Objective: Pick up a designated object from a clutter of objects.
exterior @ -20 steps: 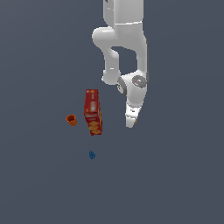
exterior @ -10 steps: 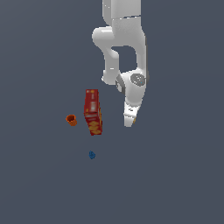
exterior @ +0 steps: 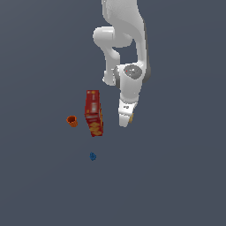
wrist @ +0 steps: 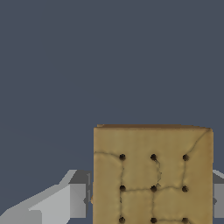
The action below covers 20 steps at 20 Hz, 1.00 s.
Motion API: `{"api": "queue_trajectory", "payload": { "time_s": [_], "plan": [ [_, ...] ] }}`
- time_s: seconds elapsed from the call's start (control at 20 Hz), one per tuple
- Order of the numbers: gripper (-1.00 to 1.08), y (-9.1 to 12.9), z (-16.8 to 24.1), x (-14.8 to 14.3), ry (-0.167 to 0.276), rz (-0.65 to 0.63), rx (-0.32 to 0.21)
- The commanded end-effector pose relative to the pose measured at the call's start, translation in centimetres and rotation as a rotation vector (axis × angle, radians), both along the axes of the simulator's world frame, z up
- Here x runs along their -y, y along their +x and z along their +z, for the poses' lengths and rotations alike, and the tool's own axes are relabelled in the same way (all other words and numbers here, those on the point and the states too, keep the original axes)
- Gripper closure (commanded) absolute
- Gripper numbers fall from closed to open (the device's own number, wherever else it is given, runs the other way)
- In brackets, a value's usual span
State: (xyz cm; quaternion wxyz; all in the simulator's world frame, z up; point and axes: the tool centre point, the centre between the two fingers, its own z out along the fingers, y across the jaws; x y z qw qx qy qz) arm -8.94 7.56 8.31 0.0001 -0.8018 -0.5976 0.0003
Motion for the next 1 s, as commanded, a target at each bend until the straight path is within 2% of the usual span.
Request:
{"api": "queue_trajectory", "payload": {
  "time_s": [0.0,0.95],
  "plan": [
    [1.08,0.9,2.0,1.2,0.002,0.001,0.001],
    [1.08,8.3,18.6,11.7,0.005,0.001,0.001]
  ]
}}
